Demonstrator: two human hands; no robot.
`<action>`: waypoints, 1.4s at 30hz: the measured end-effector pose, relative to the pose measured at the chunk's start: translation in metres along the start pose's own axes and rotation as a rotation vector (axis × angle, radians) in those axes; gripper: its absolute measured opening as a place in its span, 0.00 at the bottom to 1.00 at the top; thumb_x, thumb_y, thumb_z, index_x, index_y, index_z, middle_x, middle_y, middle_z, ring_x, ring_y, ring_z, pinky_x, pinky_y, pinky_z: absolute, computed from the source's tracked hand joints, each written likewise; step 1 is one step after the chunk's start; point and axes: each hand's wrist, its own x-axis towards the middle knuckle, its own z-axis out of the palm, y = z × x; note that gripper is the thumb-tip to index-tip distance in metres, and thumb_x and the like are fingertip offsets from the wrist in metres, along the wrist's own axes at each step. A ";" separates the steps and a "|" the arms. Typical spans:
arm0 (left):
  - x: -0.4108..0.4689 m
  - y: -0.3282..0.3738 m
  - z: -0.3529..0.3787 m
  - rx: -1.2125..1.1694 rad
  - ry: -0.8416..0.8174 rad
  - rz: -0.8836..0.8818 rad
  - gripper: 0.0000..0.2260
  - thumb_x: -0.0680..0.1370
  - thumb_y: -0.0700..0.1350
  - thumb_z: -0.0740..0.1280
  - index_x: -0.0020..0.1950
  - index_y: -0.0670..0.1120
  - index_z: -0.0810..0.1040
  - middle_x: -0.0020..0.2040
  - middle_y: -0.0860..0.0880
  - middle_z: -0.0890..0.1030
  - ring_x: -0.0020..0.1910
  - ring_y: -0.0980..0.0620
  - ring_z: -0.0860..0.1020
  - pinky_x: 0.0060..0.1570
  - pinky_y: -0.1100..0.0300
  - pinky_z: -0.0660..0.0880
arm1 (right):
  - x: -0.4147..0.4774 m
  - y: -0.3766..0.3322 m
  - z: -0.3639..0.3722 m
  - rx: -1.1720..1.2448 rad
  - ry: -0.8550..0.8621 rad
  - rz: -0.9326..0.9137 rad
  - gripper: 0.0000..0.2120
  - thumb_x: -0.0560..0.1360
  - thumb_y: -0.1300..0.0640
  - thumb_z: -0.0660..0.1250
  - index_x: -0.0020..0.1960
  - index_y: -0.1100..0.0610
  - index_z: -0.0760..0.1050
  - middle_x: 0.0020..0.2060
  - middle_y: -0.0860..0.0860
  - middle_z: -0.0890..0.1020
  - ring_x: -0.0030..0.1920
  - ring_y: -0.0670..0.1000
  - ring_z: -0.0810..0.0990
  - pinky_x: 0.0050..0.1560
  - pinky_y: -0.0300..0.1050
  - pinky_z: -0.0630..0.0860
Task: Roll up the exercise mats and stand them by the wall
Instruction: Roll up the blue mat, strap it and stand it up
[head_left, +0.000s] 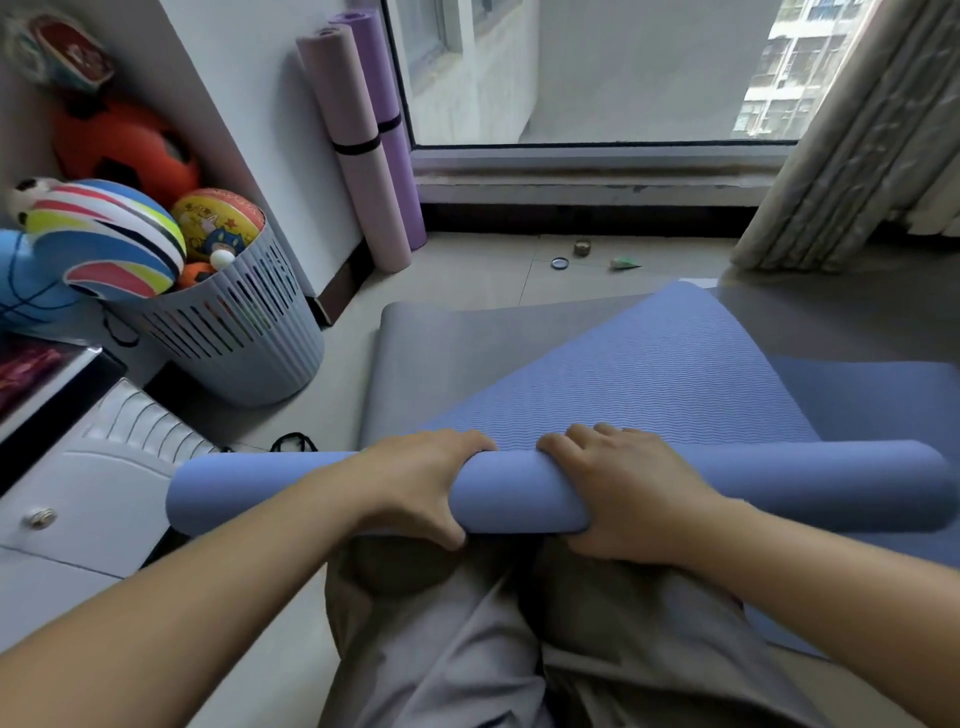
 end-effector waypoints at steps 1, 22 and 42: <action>0.000 0.002 0.003 0.115 0.074 -0.006 0.35 0.67 0.54 0.70 0.70 0.61 0.60 0.60 0.56 0.72 0.59 0.51 0.73 0.56 0.55 0.72 | 0.003 0.003 -0.003 0.043 -0.023 0.009 0.28 0.65 0.40 0.67 0.62 0.49 0.66 0.52 0.47 0.76 0.51 0.53 0.77 0.46 0.46 0.71; -0.020 0.028 -0.002 -0.046 -0.171 0.112 0.27 0.68 0.54 0.73 0.62 0.61 0.64 0.52 0.56 0.78 0.49 0.53 0.76 0.40 0.61 0.71 | -0.035 0.004 -0.025 -0.045 -0.164 -0.131 0.34 0.64 0.33 0.67 0.64 0.48 0.66 0.55 0.47 0.68 0.55 0.50 0.66 0.55 0.46 0.70; 0.001 0.017 0.002 -0.057 0.059 0.076 0.34 0.66 0.53 0.72 0.69 0.61 0.62 0.60 0.57 0.73 0.57 0.55 0.74 0.53 0.59 0.72 | -0.012 0.002 -0.003 -0.197 0.040 -0.073 0.49 0.54 0.37 0.76 0.69 0.53 0.62 0.49 0.52 0.77 0.44 0.56 0.78 0.40 0.53 0.75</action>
